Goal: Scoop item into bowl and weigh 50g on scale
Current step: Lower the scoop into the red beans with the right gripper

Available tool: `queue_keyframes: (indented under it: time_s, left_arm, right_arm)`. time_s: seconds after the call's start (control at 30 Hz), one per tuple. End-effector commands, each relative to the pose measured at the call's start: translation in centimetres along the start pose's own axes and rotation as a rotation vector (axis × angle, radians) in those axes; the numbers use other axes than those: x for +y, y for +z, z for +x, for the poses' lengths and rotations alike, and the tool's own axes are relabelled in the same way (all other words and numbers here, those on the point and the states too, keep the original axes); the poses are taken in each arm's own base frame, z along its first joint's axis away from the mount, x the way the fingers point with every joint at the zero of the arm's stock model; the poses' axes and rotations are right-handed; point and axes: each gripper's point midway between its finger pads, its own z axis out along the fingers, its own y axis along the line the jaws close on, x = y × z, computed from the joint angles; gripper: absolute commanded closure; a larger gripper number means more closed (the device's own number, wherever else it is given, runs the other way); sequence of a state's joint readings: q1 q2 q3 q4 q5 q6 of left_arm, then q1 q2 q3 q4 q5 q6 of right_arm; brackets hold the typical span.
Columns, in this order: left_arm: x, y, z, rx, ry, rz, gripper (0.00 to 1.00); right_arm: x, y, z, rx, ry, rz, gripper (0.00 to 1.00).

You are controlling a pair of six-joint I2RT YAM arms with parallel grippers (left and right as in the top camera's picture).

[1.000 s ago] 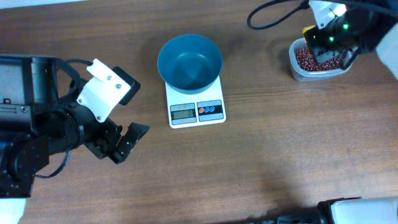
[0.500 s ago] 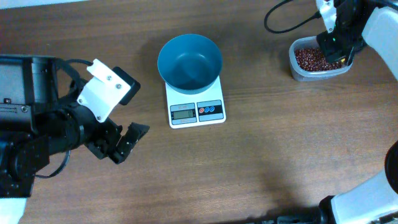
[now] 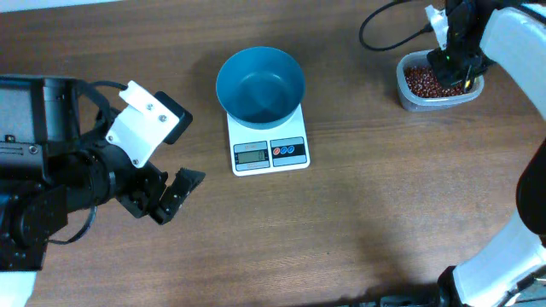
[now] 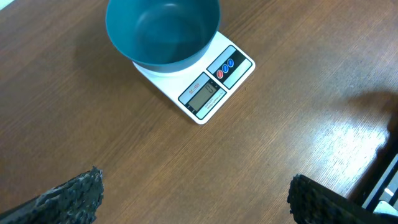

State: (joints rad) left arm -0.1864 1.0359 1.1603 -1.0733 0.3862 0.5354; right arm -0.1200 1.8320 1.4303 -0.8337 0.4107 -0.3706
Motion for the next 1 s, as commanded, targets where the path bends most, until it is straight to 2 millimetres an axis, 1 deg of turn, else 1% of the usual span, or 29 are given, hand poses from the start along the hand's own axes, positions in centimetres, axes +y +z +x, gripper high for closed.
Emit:
queue_keyframes:
  time_s: [0.0, 0.07, 0.2, 0.23, 0.27, 0.3, 0.37, 0.5, 0.57, 0.67, 0.7, 0.73, 0.77, 0.8, 0.9, 0.97]
  left_arm:
    - [-0.1, -0.1, -0.1, -0.011, 0.016, 0.009, 0.01]
    - [-0.1, -0.1, -0.1, -0.011, 0.016, 0.01, 0.01]
    - [-0.1, -0.1, -0.1, -0.011, 0.016, 0.009, 0.01]
    - [-0.1, -0.1, -0.1, -0.011, 0.016, 0.01, 0.02]
    - [-0.1, -0.1, -0.1, -0.011, 0.016, 0.01, 0.01]
    - [-0.1, -0.1, -0.1, -0.011, 0.016, 0.01, 0.01]
    - [-0.1, -0.1, -0.1, -0.011, 0.016, 0.01, 0.01]
    - [-0.1, -0.1, -0.1, -0.011, 0.016, 0.01, 0.01]
    - [-0.1, -0.1, -0.1, -0.011, 0.015, 0.01, 0.01]
    - [-0.1, -0.1, -0.1, -0.011, 0.016, 0.01, 0.01]
    - [-0.1, -0.1, -0.1, -0.011, 0.016, 0.01, 0.01]
    - [-0.1, -0.1, -0.1, -0.011, 0.016, 0.01, 0.01]
    - [-0.1, -0.1, -0.1, -0.01, 0.015, 0.01, 0.01]
    - [-0.1, -0.1, -0.1, -0.011, 0.015, 0.01, 0.01]
    - [-0.1, -0.1, -0.1, -0.011, 0.016, 0.01, 0.01]
    - [-0.1, -0.1, -0.1, -0.011, 0.016, 0.01, 0.01]
  right_arm:
    - [-1.0, 0.3, 0.3, 0.024, 0.004, 0.049, 0.96]
    - [-0.1, 0.7, 0.6, 0.038, -0.004, 0.01, 0.96]
    - [4.0, 2.1, 1.3, 0.056, -0.006, -0.177, 0.96]
    - [4.3, 2.4, 1.5, 0.074, 0.022, -0.183, 0.96]
    - [4.7, 2.5, 1.7, 0.083, 0.05, -0.197, 0.96]
    - [5.5, 2.3, 1.4, 0.072, 0.058, -0.249, 0.96]
    - [7.3, 1.8, 0.8, 0.052, 0.13, -0.354, 0.96]
    - [8.5, 1.2, 0.2, 0.043, 0.213, -0.434, 0.96]
    - [9.0, 0.9, -0.1, 0.034, 0.224, -0.471, 0.96]
    - [9.1, 0.6, 0.4, 0.055, 0.228, -0.483, 0.96]
    - [9.3, 0.5, 0.7, 0.075, 0.254, -0.493, 0.96]
    - [9.4, 0.5, 0.7, 0.08, 0.28, -0.515, 0.96]
    - [9.8, 0.1, 0.5, 0.071, 0.309, -0.584, 0.96]
    - [9.7, 0.0, 0.5, 0.077, 0.376, -0.633, 0.96]
    - [9.0, -0.4, 0.4, 0.072, 0.501, -0.76, 0.96]
    - [8.8, -0.5, 0.3, 0.085, 0.57, -0.792, 0.96]
